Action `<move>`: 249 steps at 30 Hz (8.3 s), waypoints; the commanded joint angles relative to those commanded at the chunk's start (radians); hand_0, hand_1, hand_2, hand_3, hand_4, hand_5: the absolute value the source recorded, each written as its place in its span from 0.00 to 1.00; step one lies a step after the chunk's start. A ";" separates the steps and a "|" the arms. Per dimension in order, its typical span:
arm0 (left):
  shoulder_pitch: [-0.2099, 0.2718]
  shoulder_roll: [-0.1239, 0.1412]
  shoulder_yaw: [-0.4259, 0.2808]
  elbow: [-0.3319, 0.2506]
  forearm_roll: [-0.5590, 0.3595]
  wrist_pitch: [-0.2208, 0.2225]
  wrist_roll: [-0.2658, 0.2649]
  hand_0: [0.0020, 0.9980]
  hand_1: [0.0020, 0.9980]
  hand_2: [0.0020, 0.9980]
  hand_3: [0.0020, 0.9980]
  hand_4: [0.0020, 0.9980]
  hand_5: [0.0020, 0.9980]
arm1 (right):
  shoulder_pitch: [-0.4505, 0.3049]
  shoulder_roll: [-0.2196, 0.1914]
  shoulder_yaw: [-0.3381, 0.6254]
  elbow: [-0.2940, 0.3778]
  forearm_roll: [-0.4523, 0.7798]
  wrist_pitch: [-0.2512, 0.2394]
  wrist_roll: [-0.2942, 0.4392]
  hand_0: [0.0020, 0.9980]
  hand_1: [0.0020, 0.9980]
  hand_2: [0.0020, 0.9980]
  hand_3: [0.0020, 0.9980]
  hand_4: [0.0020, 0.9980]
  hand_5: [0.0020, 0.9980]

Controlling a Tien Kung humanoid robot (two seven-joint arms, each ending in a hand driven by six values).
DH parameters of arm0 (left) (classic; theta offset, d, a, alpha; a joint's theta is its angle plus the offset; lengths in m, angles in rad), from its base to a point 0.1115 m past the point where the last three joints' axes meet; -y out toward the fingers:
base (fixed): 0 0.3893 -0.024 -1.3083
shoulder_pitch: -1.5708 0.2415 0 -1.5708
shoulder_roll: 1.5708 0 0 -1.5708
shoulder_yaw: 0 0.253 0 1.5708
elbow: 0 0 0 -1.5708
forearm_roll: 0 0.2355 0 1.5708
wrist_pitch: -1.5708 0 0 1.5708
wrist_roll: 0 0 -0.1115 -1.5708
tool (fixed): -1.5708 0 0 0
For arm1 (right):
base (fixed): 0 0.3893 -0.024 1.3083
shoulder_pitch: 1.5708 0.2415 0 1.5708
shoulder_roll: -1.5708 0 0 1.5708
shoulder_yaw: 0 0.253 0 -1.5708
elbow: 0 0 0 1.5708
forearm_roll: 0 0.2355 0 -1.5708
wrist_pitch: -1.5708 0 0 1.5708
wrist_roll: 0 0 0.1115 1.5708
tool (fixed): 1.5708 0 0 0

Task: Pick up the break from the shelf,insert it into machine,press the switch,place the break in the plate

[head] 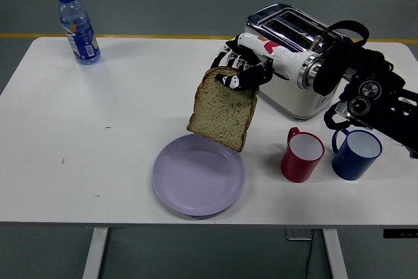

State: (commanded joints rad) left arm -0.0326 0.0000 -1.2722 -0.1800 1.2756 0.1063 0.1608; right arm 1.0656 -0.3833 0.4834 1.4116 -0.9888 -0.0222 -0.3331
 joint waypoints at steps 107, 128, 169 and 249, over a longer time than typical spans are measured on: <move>-0.001 0.000 0.009 0.000 0.007 0.000 0.005 0.70 0.77 0.80 0.71 0.43 0.94 | -0.092 0.014 0.347 0.071 0.243 -0.091 0.482 0.82 0.78 0.81 0.78 0.59 0.11; 0.018 0.000 -0.047 0.000 0.076 -0.004 0.009 0.70 0.77 0.80 0.71 0.43 0.94 | -0.255 -0.189 0.631 -0.125 0.477 -0.155 0.532 0.78 0.75 0.77 0.73 0.49 0.19; 0.021 0.000 -0.098 0.000 0.140 -0.012 0.007 0.70 0.76 0.79 0.71 0.42 0.95 | -1.001 -0.134 1.214 -0.157 0.793 -0.067 0.516 0.72 0.70 0.72 0.65 0.48 0.17; 0.000 0.000 -0.129 0.000 0.183 -0.022 -0.002 0.70 0.76 0.79 0.70 0.41 0.95 | -1.122 0.115 1.293 -0.143 0.820 0.007 0.449 0.70 0.66 0.69 0.61 0.44 0.19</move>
State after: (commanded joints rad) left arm -0.0325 0.0000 -1.4010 -0.1800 1.4586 0.0847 0.1586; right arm -0.0565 -0.2686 1.7764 1.2690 -0.1684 -0.0156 0.1156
